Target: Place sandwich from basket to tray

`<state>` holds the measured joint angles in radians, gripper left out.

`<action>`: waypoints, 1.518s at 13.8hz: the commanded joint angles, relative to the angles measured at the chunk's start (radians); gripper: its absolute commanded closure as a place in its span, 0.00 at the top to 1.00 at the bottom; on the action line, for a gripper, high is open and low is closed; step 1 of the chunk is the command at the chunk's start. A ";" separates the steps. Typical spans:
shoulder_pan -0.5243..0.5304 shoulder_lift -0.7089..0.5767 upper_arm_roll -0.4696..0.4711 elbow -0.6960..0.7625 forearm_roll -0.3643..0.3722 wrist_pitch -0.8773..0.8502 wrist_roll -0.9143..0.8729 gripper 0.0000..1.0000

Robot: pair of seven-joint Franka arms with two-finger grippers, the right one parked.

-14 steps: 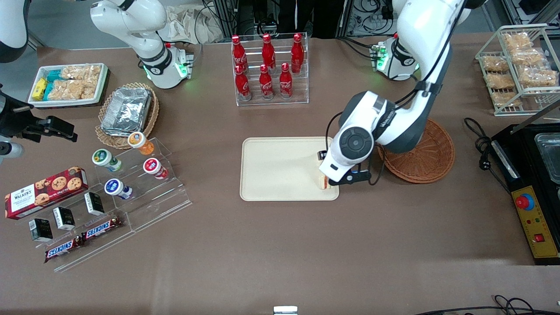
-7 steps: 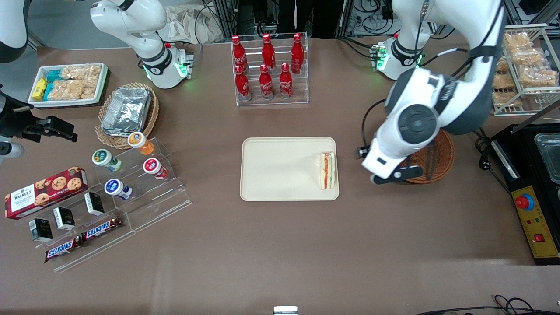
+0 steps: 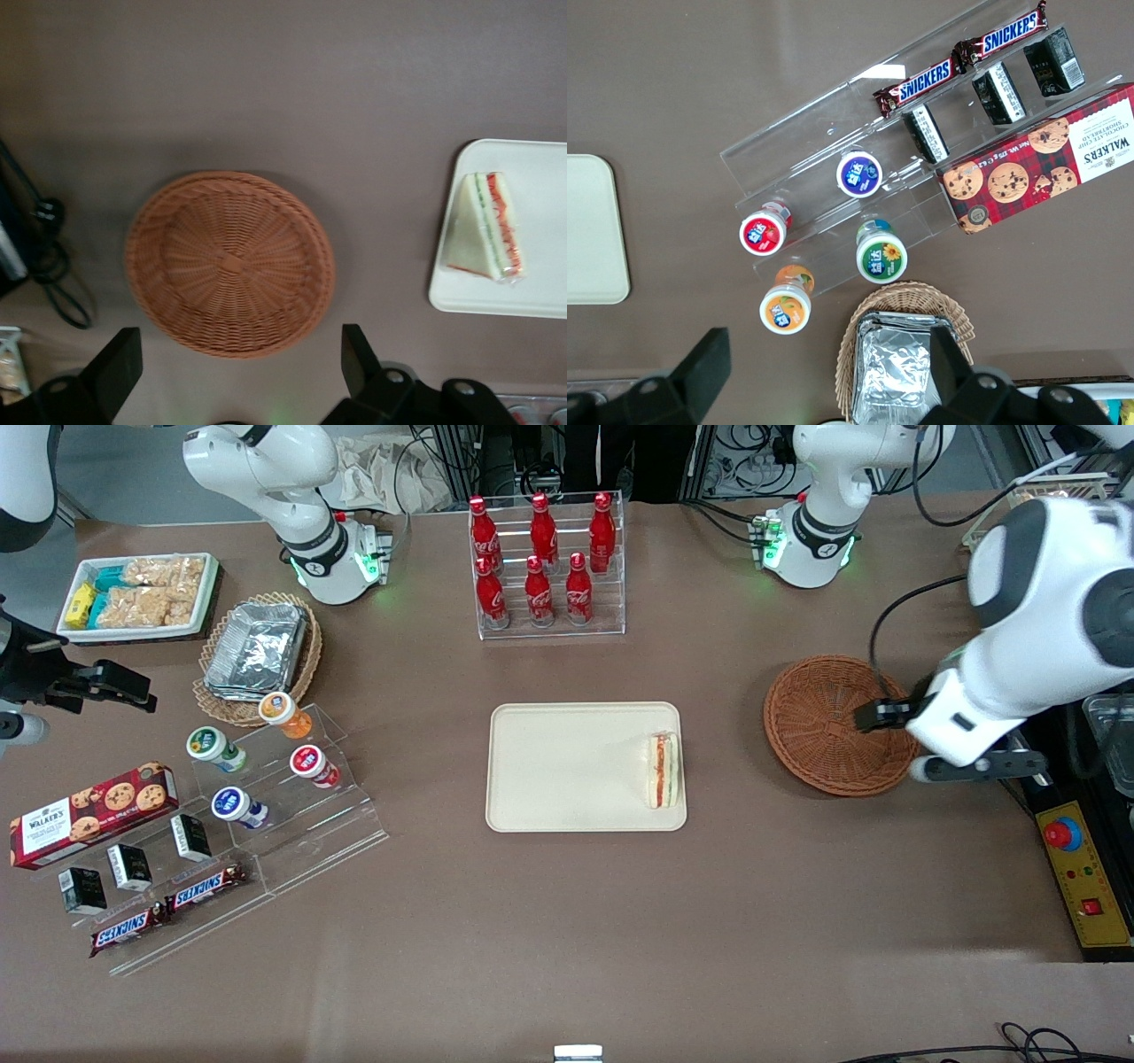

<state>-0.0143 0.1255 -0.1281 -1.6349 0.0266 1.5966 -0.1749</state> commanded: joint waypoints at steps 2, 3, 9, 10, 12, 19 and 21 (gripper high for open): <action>0.091 -0.072 -0.016 -0.017 0.009 -0.012 0.112 1.00; 0.109 -0.076 -0.016 -0.010 0.010 -0.011 0.117 1.00; 0.168 -0.078 0.004 0.082 0.007 -0.011 0.261 1.00; 0.168 -0.078 0.010 0.084 0.006 -0.011 0.268 1.00; 0.169 -0.073 0.011 0.096 0.007 -0.011 0.264 1.00; 0.169 -0.072 0.016 0.098 0.009 -0.012 0.253 1.00; 0.169 -0.070 0.016 0.098 0.009 -0.012 0.252 1.00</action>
<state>0.1487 0.0523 -0.1079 -1.5550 0.0266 1.5961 0.0707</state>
